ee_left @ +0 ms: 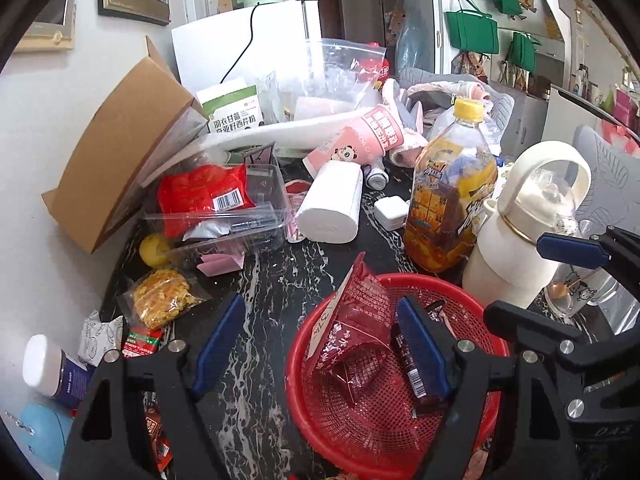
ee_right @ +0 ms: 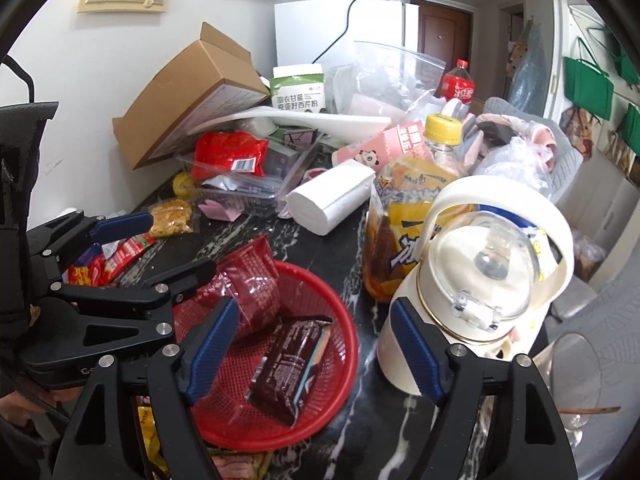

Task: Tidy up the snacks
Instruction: 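Lower both packets into the red basket and open both tools, then withdraw both open tools from the basket back over the table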

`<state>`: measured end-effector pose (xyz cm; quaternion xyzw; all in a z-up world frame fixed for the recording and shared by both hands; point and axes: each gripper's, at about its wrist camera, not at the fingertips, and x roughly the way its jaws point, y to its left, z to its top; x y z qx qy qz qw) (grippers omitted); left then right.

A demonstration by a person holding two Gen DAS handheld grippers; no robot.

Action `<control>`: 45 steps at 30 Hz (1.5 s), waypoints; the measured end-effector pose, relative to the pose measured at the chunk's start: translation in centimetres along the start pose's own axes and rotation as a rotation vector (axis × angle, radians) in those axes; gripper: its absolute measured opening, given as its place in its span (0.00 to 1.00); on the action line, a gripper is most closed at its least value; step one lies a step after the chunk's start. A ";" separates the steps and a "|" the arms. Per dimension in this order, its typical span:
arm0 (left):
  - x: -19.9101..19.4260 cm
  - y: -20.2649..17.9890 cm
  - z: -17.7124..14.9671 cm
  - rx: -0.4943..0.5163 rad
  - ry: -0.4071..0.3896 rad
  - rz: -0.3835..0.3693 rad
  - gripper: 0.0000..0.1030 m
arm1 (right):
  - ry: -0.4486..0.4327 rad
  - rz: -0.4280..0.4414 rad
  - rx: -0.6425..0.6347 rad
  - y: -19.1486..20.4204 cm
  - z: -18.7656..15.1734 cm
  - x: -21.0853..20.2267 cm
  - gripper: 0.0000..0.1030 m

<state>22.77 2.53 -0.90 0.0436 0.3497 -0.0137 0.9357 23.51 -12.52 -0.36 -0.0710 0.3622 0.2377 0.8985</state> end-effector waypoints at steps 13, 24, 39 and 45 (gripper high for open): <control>-5.0 -0.1 0.6 -0.005 -0.071 0.019 0.76 | -0.051 -0.068 0.017 -0.6 0.4 -3.5 0.86; -9.4 -0.6 -0.3 -0.004 -0.113 0.017 0.76 | -0.039 -0.086 0.020 -0.2 -0.7 -6.9 0.88; -14.3 -1.7 -4.2 -0.014 -0.111 -0.006 0.76 | -0.069 -0.081 0.065 0.8 -4.3 -13.0 0.99; -16.1 -2.2 -6.2 -0.020 -0.107 -0.026 0.76 | -0.062 -0.111 0.061 1.6 -6.2 -14.6 1.00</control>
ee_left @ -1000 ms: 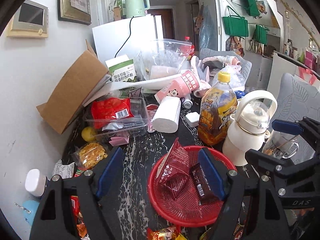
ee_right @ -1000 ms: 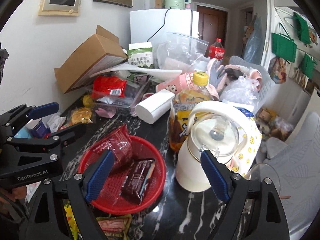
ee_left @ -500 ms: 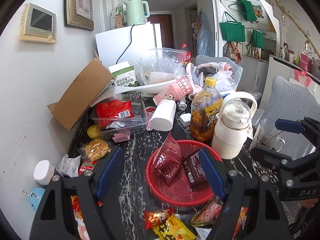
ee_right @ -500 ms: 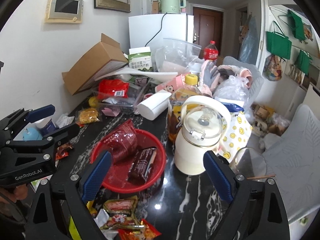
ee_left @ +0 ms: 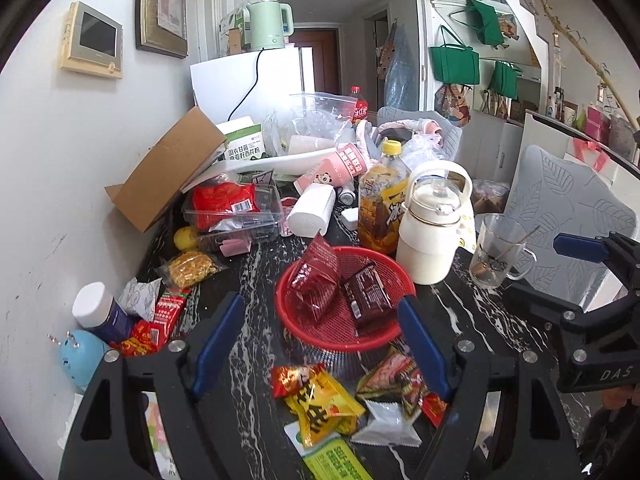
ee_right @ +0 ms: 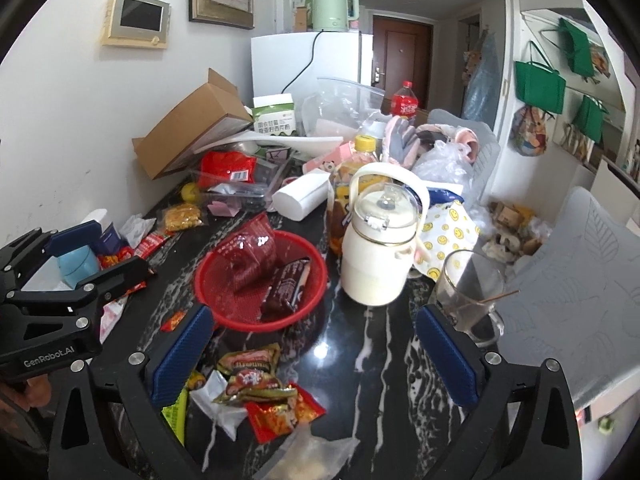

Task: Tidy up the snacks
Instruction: 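Withdraw both open tools from the basket back over the table, then grasp the clear zip bag with the right tool while the left tool grasps the yellow-green packet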

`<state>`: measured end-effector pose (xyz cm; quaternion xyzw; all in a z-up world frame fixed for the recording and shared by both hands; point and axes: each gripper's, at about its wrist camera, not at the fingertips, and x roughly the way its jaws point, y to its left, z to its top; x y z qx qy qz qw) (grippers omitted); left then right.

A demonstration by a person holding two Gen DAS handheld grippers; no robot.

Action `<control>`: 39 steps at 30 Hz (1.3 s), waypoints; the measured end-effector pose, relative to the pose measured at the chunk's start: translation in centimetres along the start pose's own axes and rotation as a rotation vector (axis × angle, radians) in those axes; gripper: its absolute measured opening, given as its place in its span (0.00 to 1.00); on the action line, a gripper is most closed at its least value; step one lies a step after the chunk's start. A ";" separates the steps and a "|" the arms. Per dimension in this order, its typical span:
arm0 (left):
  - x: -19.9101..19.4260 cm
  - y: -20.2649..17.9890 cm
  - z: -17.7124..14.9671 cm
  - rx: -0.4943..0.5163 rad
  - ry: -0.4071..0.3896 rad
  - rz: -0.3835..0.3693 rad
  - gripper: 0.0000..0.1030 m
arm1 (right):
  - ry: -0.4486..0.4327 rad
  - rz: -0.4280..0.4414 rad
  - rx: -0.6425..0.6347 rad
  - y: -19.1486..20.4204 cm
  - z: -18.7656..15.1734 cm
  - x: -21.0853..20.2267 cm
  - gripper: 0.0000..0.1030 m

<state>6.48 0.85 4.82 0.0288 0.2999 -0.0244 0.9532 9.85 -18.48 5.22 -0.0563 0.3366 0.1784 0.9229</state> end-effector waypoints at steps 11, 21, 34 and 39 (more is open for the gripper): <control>-2.4 -1.2 -3.9 0.000 0.038 -0.013 0.76 | 0.036 -0.058 0.032 0.7 -4.5 -2.0 1.00; -1.9 -1.9 -7.7 -0.031 0.119 -0.038 0.76 | 0.082 -0.075 0.078 0.8 -7.8 -2.3 1.00; 0.4 -1.0 -11.9 -0.112 0.227 -0.038 0.76 | 0.150 -0.009 0.128 0.8 -11.4 -0.2 1.00; 1.8 -0.6 -13.3 -0.150 0.272 -0.031 0.76 | 0.190 0.013 0.135 0.9 -12.5 1.5 1.00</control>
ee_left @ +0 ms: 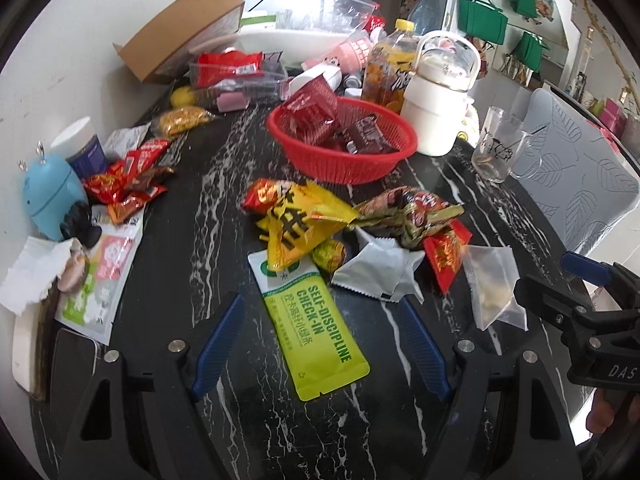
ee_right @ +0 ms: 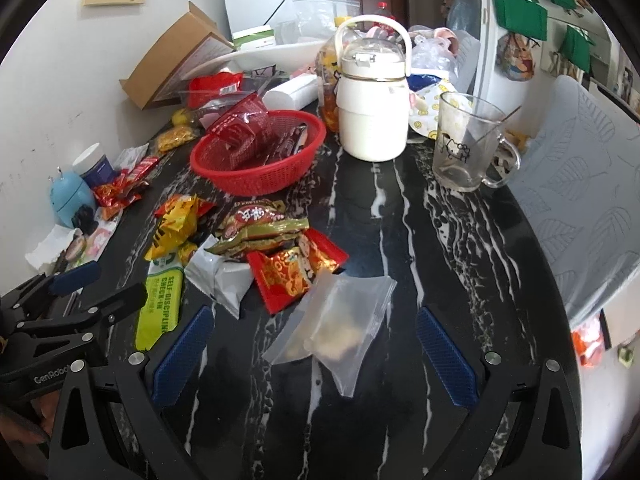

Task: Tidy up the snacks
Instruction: 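Grasp the clear zip bag with the right tool while the left tool grasps the yellow-green packet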

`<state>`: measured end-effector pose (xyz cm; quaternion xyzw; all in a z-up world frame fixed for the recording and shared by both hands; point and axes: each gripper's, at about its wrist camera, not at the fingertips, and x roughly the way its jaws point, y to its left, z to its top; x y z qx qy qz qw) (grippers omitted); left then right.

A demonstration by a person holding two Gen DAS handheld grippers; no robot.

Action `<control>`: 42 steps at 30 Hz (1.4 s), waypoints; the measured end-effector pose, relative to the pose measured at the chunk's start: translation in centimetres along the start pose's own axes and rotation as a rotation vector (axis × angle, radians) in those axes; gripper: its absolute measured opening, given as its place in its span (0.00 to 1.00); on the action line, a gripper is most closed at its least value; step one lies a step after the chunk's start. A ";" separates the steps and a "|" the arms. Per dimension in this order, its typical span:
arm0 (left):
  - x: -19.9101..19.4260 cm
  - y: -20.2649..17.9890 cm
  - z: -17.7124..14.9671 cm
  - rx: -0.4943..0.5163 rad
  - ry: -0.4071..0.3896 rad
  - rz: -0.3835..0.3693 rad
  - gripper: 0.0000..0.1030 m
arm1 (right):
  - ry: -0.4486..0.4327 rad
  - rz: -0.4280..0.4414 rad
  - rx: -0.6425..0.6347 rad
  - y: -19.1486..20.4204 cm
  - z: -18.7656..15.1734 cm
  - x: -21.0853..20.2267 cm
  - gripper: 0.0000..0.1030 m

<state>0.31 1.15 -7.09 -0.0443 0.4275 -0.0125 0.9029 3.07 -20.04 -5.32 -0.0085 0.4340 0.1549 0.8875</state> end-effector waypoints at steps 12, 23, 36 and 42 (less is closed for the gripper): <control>3.7 0.8 -0.9 -0.036 0.070 0.044 0.76 | 0.086 -0.037 0.032 -1.0 -0.5 4.9 1.00; 5.3 1.2 -1.1 -0.058 0.105 0.064 0.76 | 0.151 -0.085 0.038 -1.5 -1.3 7.2 1.00; 5.3 1.0 -1.0 0.009 0.077 0.068 0.48 | 0.100 -0.144 0.020 -2.0 -2.5 6.8 1.00; 5.1 0.8 -1.1 0.016 0.083 0.056 0.47 | 0.104 -0.151 0.023 -2.3 -2.6 6.2 0.88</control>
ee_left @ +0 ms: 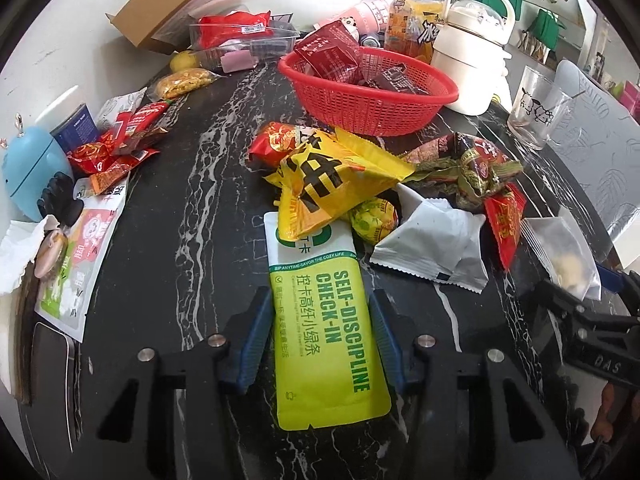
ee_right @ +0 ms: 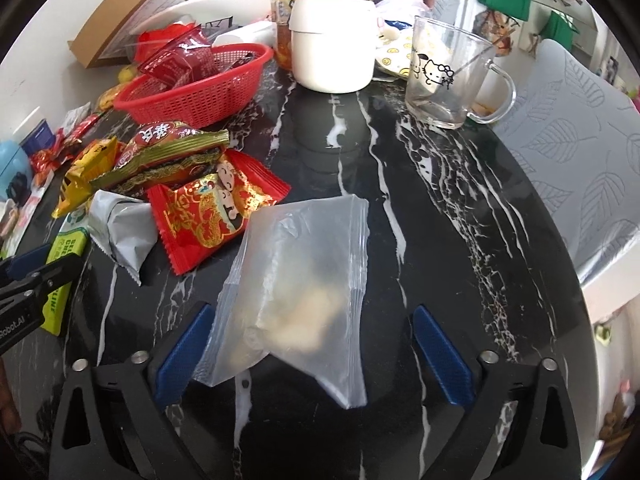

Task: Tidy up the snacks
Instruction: 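Grasp the clear zip bag with the right tool while the left tool grasps the yellow-green packet, then lift both held packets and carry them toward the red basket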

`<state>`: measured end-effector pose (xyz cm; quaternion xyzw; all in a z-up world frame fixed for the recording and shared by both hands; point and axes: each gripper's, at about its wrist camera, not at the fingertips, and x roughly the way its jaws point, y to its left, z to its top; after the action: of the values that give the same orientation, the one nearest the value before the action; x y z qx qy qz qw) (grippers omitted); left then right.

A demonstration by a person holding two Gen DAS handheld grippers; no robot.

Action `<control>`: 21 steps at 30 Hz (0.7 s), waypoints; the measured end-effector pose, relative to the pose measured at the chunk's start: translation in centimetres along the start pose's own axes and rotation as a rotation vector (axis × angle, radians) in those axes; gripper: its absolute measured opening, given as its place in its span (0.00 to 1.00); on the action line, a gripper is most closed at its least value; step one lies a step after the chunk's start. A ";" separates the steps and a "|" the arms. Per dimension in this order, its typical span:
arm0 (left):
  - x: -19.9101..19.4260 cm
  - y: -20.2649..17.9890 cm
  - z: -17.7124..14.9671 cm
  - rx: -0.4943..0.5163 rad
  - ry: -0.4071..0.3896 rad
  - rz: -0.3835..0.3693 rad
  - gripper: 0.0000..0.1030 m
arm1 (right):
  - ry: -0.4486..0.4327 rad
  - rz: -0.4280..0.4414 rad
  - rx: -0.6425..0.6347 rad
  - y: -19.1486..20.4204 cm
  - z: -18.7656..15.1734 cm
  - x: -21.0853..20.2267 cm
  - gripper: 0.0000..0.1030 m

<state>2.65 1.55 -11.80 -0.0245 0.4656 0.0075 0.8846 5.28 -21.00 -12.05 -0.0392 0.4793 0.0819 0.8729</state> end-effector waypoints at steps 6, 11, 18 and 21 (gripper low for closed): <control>-0.7 -0.7 -0.9 0.019 0.009 -0.023 0.47 | 0.001 -0.004 0.010 -0.6 -0.2 -0.9 0.52; -1.4 -1.1 -1.8 0.034 0.027 -0.048 0.47 | 0.007 0.058 -0.022 -0.3 -1.2 -1.7 0.51; -2.4 -1.4 -3.1 0.048 0.057 -0.081 0.47 | 0.040 0.116 -0.028 0.0 -3.0 -3.2 0.55; -2.5 -1.8 -3.4 0.073 0.059 -0.064 0.47 | 0.047 0.110 -0.030 0.1 -3.5 -3.8 0.63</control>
<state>-1.50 -0.41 -11.56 -0.0072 0.4905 -0.0383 0.8706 0.36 -21.85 -10.72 -0.0279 0.4997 0.1361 0.8550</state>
